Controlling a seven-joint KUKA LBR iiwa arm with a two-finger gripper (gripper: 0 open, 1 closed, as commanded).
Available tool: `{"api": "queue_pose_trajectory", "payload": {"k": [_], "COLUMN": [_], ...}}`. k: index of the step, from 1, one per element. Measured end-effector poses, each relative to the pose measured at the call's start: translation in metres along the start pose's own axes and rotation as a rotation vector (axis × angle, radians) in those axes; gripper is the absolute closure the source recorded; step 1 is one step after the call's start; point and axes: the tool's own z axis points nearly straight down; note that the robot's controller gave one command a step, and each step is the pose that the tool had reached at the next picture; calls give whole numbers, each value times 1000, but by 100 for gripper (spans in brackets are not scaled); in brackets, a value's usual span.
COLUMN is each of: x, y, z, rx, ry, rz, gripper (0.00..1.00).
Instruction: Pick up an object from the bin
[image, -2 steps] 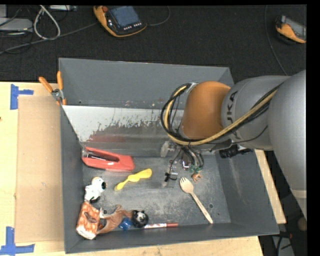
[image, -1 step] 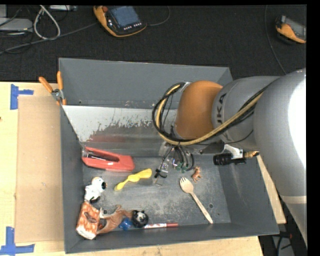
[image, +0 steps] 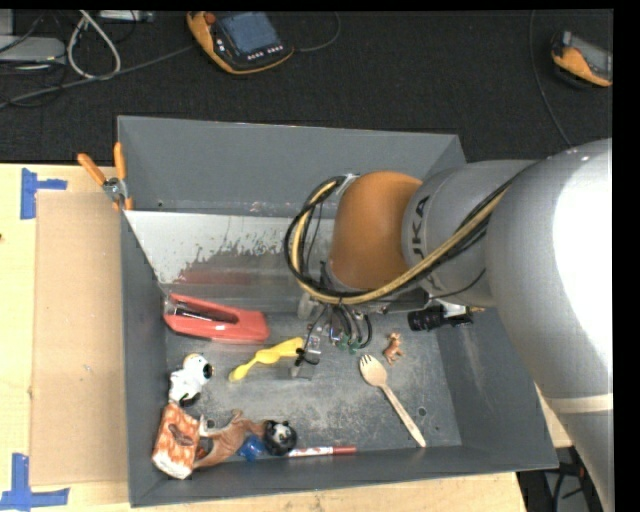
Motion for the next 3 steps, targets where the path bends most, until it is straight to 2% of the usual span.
{"api": "queue_pose_trajectory", "payload": {"k": [1, 2, 3], "x": [30, 35, 36], "y": [2, -20, -21], "z": [6, 9, 10], "rx": [1, -1, -1], "ry": [0, 0, 0], "rz": [54, -19, -19], "gripper": [0, 100, 0]}}
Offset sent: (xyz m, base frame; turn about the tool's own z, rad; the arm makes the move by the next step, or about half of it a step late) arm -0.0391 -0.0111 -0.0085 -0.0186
